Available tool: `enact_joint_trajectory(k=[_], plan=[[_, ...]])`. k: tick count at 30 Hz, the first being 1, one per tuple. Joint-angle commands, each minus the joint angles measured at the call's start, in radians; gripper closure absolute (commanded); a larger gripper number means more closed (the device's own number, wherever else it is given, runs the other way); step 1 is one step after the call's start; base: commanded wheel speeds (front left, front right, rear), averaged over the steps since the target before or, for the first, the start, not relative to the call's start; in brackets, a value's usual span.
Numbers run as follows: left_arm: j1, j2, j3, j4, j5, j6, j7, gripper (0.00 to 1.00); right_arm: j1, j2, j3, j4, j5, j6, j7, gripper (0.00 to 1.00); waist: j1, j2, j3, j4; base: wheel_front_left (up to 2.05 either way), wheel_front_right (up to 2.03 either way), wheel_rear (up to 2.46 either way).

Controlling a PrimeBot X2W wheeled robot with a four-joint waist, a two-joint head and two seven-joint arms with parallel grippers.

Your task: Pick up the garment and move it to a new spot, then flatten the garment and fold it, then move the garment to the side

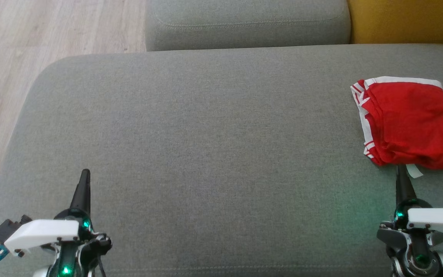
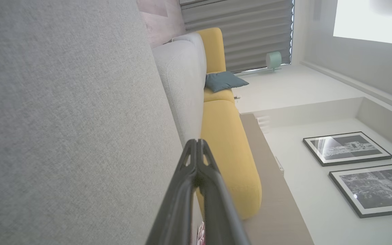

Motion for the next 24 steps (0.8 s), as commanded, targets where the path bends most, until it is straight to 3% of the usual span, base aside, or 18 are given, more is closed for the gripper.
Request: enact_joint_trajectory(k=[1,18,24], plan=[[-0.058,0.019,0.035,-0.027,-0.024,-0.01,0.009,1.0,-0.051,-0.014,0.01,-0.039,0.03,0.006,0.013,1.0,0.0,0.0,0.0,0.0,0.0,0.0,0.0],[-0.072,0.019,0.073,-0.007,-0.19,-0.02,0.061,1.0,-0.054,-0.012,-0.024,-0.044,0.221,0.007,0.064,1.0,0.0,0.0,-0.006,0.004,0.0,0.0,0.0],[-0.072,0.018,0.075,-0.007,-0.19,-0.02,0.062,1.0,-0.054,-0.011,-0.026,-0.044,0.22,0.007,0.066,1.0,0.0,0.0,-0.006,0.004,0.0,0.0,0.0]])
